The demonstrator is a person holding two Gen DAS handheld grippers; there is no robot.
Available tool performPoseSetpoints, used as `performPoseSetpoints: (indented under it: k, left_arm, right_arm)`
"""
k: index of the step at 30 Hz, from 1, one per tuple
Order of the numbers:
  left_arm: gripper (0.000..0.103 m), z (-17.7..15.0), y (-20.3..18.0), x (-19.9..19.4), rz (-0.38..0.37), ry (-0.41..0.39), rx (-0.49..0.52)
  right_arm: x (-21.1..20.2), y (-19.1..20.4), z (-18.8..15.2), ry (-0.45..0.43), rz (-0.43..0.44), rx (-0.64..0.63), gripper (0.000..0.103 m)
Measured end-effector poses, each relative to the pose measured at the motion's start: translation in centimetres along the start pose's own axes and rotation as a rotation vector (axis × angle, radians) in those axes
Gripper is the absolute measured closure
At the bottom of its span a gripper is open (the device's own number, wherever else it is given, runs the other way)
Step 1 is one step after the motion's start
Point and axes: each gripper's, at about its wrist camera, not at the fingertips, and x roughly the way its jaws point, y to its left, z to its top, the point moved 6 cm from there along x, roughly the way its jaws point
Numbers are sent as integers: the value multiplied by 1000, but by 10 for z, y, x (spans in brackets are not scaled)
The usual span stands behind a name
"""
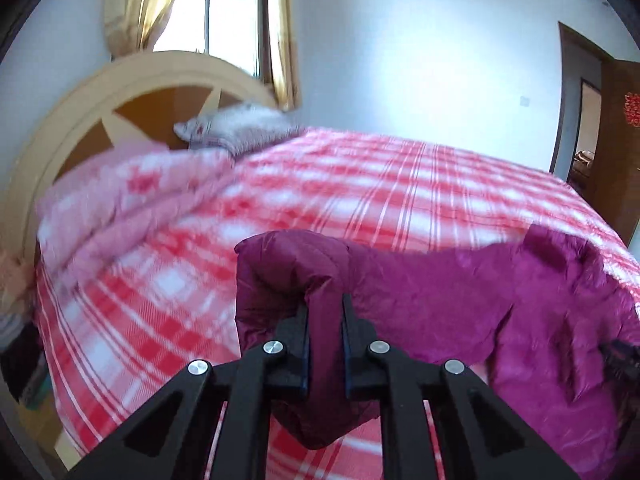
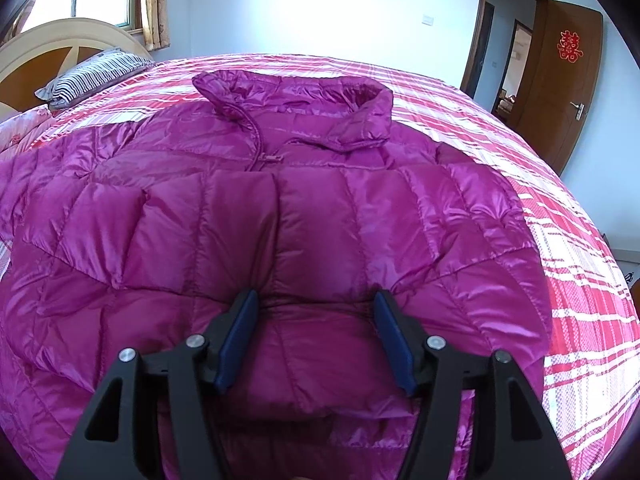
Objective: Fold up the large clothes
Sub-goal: 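Lift the sleeve with the left tool and fold it toward the right tool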
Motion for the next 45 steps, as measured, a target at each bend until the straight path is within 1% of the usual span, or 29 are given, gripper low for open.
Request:
performPoseSetpoints:
  k: [4, 7, 9, 11, 12, 15, 18, 21, 26, 27, 30, 32, 37, 38, 39, 40, 41, 42, 43, 44, 45]
  left_arm:
    - [92, 42, -28, -15, -6, -91, 58]
    - [92, 62, -58, -29, -48, -149, 106]
    - [92, 73, -88, -40, -92, -184, 142]
    - [92, 80, -122, -49, -154, -204, 181]
    - [92, 82, -145, -54, -192, -214, 208]
    - [92, 79, -195, -65, -283, -223, 261]
    - [92, 65, -248, -71, -372, -209, 318]
    - [92, 47, -289, -64, -424, -173, 369]
    - [92, 10, -332, -44, -474, -91, 435]
    - [92, 0, -340, -37, -486, -65, 443]
    - [92, -21, -357, -21, -495, -12, 455]
    - [92, -33, -368, -11, -494, 8, 461]
    - [90, -41, -381, 2, -454, 87, 434]
    - [89, -40, -381, -1, -455, 89, 438]
    - [87, -37, -381, -7, -462, 72, 447]
    - [81, -33, -380, -15, -470, 42, 456]
    - [67, -29, -377, -22, -478, 7, 459]
    - [57, -24, -371, -30, -485, -28, 454]
    - [33, -16, -362, -38, -485, -75, 435]
    - [16, -8, -351, -42, -477, -114, 407]
    - [12, -2, -342, -43, -466, -139, 382]
  right_arm:
    - [0, 0, 0, 0, 2, 4, 38]
    - [0, 0, 0, -1, 1, 5, 38]
    - [0, 1, 0, -3, -2, 4, 38]
    - [-1, 1, 0, -5, -3, 4, 38]
    - [-2, 1, 0, -7, -2, 5, 38]
    - [-2, 0, 0, -8, 2, 10, 37]
    - [-2, -1, 0, -7, 7, 15, 37]
    - [-2, -1, 0, -8, 9, 17, 37]
    - [-3, -2, -1, -12, 23, 29, 37]
    - [-3, -2, -1, -13, 25, 32, 37]
    - [-3, -4, -1, -15, 34, 40, 36]
    - [-3, -4, -1, -15, 37, 43, 36]
    - [-3, -5, -1, -13, 41, 49, 35]
    - [-2, -6, -1, -9, 44, 56, 34]
    - [-2, -7, -2, -8, 51, 63, 34]
    - [-2, -7, -2, -8, 55, 68, 34]
    - [-1, -8, -2, -8, 57, 69, 34]
    - [-1, -7, -1, -8, 55, 67, 34]
    - [-1, -7, -1, -8, 53, 65, 33]
    - [-1, -7, -1, -8, 53, 65, 33]
    - [-1, -7, -1, -9, 56, 68, 33]
